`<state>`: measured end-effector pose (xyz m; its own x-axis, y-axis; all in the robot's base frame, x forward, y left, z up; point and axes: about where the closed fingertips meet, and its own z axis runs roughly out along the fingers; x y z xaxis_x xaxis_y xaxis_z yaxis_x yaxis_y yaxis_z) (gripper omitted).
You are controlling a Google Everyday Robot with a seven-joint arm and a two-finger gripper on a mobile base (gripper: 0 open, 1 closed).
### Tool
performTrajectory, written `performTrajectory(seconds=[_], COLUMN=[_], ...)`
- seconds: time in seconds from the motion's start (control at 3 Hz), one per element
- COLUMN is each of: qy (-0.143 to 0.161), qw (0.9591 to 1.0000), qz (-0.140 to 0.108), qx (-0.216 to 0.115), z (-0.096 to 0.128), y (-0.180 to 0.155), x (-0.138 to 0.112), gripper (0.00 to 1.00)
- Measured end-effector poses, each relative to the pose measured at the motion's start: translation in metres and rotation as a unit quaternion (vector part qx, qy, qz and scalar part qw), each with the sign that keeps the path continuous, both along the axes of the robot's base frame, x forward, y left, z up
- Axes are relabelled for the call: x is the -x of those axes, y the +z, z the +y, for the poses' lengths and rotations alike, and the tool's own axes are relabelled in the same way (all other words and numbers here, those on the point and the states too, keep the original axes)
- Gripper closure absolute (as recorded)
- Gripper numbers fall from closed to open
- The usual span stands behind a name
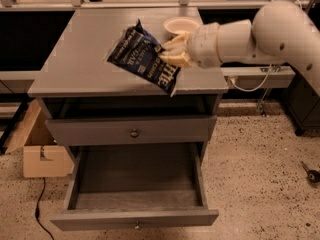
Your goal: Pick blue chip bag from middle drawer and place on counter
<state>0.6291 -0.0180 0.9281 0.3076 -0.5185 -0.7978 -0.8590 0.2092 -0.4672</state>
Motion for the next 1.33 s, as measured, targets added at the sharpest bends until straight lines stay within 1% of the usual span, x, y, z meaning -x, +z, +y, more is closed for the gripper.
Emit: performTrajectory(seconds=[0.33,0.67,1.0,1.33], qy=[-0.067,-0.131,-0.191,-0.227], qw=[0.9975,0.9897,0.9728,0.9526], qz=[-0.011,0.023,0.098,0.172], qx=[0.022,0.053,0.088,0.107], z=[-0.016,-0.048,-0.083,-0.106], y=[0.051,0.064,0.04,0.004], x=[-0.04,-0.069,-0.088,-0.096], gripper=[1.0,1.0,1.0,0.81])
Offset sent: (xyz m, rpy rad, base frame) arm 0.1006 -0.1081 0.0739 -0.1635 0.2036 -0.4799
